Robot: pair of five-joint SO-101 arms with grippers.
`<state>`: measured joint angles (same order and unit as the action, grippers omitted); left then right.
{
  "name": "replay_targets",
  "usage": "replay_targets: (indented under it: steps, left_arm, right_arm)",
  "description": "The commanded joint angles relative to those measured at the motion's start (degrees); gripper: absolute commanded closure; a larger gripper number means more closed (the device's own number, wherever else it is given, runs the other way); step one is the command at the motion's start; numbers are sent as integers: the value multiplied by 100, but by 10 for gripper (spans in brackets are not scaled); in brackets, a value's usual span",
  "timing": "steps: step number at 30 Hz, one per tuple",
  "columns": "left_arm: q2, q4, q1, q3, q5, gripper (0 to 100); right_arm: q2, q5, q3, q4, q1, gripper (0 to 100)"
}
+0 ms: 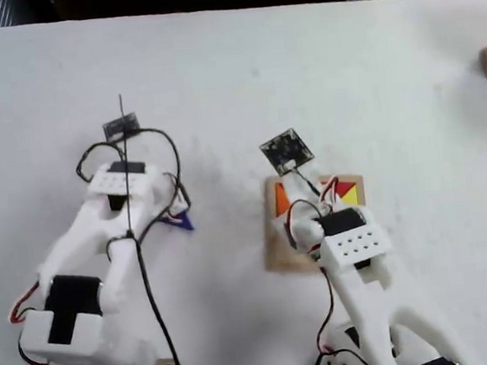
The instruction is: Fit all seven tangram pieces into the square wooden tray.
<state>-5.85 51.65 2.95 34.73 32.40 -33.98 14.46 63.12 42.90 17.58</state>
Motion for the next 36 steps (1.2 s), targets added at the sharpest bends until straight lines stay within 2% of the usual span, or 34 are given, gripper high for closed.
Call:
replay_targets:
  steps: [1,4,9,13,16,27,36]
  left_arm:
    - [-479,308,198,-527,18,793]
    - [-699,615,198,-826,18,797]
    - [-760,668,198,-905,9,804]
    - [-760,642,198,-914,-70,909]
    - [-760,642,198,-1011,-510,955]
    - [-646,677,189,-1134,-598,954]
    - [725,897,233,-1152,-598,954]
  right_arm:
    - [-13,62,-70,-110,-66,978]
    - [-13,53,-70,-110,-66,978]
    - [-13,53,-70,-110,-66,978]
    - [-13,53,-70,-110,-66,978]
    - [-13,53,-70,-110,-66,978]
    - [-13,62,-70,-110,-66,978]
    - [-22,70,-70,-110,-207,978]
